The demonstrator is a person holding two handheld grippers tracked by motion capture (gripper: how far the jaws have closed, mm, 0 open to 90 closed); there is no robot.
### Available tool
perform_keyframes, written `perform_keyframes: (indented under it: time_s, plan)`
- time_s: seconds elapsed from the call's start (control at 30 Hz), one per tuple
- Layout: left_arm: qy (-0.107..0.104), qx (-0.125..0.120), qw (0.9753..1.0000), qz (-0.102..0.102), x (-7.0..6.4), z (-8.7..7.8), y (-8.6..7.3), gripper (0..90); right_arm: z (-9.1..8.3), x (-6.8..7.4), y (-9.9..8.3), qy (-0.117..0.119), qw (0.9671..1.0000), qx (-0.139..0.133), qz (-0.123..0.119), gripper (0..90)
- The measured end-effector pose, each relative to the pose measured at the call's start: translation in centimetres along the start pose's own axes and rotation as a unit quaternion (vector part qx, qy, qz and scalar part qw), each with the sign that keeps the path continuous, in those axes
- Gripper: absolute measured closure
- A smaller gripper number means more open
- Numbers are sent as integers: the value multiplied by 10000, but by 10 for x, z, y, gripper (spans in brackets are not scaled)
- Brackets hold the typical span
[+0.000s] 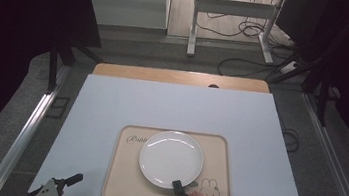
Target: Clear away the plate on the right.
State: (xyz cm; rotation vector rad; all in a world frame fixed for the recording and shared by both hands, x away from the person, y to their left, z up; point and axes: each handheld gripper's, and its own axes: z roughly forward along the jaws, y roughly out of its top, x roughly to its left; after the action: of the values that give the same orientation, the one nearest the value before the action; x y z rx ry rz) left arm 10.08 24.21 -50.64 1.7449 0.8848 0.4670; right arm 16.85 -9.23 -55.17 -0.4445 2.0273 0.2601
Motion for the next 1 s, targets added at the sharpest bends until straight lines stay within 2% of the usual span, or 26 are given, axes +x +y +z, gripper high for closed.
perform_keyframes:
  time_s: [0.03, 0.1, 0.23, 0.47, 0.7, 0.77, 0.8, 1.0]
  plan:
    - [0, 0, 10000, 0, 0, 0, 0, 4, 0, 0, 0, 80, 10000, 41, 9, 860]
    - [1, 3, 10000, 5, 0, 0, 0, 3, 2, 2, -1, 53, 10000, 2, -6, 861]
    - [3, 0, 10000, -7, 0, 0, 0, 3, 3, 1, -2, 151, 9998, -27, 117, 865]
    - [-6, 28, 10000, 12, 0, 1, 0, 4, 8, 3, -3, 284, 9995, -22, 103, 868]
    - [-14, 32, 10000, 18, 0, 1, 0, 3, 12, 5, -1, 298, 9995, -51, 99, 859]
    - [-14, 28, 10000, 17, 0, 1, 0, 4, 10, 5, 0, 93, 9998, 169, 43, 854]
    - [-12, 29, 10000, 17, 0, 1, 0, 4, 10, 5, 0, 103, 9997, 195, 55, 852]
    - [-12, 32, 10000, 13, 0, 1, 0, 4, 11, 4, -2, 100, 9998, 142, 120, 843]
